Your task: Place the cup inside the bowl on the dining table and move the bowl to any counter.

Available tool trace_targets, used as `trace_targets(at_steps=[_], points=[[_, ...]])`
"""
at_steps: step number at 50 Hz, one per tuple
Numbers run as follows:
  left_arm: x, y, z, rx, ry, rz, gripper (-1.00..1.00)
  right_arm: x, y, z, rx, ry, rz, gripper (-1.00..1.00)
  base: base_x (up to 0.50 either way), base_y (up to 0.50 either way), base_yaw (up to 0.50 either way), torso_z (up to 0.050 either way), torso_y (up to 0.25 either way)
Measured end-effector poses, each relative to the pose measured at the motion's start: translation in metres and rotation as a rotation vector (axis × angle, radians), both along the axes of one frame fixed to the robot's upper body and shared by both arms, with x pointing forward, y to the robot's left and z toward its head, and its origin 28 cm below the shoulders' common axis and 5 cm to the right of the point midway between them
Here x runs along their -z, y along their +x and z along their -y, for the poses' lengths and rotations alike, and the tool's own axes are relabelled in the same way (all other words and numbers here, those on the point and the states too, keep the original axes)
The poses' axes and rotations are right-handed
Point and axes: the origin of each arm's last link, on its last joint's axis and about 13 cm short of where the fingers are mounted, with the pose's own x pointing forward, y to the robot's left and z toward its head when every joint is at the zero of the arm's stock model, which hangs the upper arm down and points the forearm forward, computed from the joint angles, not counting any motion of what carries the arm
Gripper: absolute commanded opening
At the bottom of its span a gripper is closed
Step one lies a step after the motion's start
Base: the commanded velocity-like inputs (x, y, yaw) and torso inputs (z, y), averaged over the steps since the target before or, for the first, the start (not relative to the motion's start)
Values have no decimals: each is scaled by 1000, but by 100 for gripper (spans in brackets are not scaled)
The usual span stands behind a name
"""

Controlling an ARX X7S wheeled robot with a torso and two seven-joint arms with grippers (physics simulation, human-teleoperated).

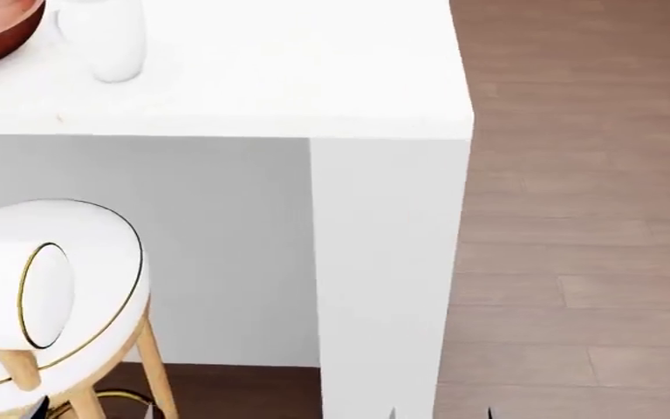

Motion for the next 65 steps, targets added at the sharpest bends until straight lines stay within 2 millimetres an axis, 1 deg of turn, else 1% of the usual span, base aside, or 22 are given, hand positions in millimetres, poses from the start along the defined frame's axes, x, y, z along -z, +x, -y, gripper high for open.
trace_targets(at_steps=[12,40,55,65], points=[[0,0,1,1,2,0,100,0,1,0,0,-11,-2,100,-130,500,0,0,0],[-2,3,4,-3,-4,2,100,-1,1,0,5,-24,2,100,0,500,0,0,0],[-3,2,2,-8,-15,9,100,-1,0,1,17,-31,2,100,0,500,0,0,0],[-4,0,0,-5,-21,13,100,-2,0,1,33,-33,4,100,0,17,0,0,0]])
